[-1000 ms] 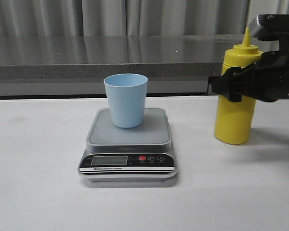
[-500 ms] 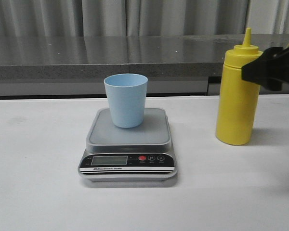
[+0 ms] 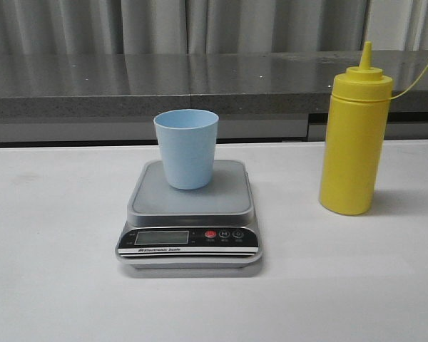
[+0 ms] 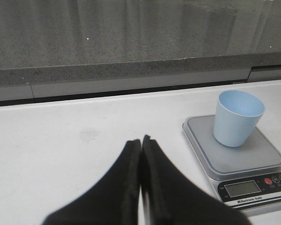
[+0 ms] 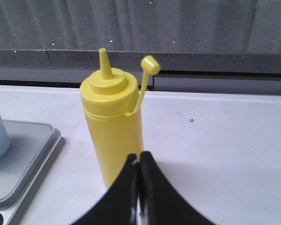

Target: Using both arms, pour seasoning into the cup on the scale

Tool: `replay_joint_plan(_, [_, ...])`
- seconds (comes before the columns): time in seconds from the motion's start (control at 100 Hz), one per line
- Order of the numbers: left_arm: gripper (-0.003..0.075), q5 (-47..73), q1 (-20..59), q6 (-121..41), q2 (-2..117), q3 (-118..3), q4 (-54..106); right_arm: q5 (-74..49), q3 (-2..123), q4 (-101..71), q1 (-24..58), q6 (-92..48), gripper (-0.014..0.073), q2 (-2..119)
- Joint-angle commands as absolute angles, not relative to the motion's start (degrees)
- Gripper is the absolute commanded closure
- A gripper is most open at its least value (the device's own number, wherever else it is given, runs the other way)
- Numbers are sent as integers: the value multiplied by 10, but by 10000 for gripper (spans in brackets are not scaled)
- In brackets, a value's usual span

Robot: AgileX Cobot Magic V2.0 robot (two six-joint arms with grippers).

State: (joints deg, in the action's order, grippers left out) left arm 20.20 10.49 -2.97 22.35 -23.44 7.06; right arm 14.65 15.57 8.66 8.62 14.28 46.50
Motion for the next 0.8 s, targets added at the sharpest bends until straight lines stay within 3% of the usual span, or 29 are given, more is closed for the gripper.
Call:
replay_joint_plan(0.0, [741, 154, 103, -24, 227, -250, 73, 152, 162, 78, 83, 137, 657, 420])
replay_joint_plan(0.43, [741, 154, 103, -24, 227, -250, 73, 140, 95, 31, 83, 133, 662, 238])
replay_joint_plan(0.79, [741, 154, 103, -24, 227, -250, 73, 129, 66, 34, 89, 133, 662, 184])
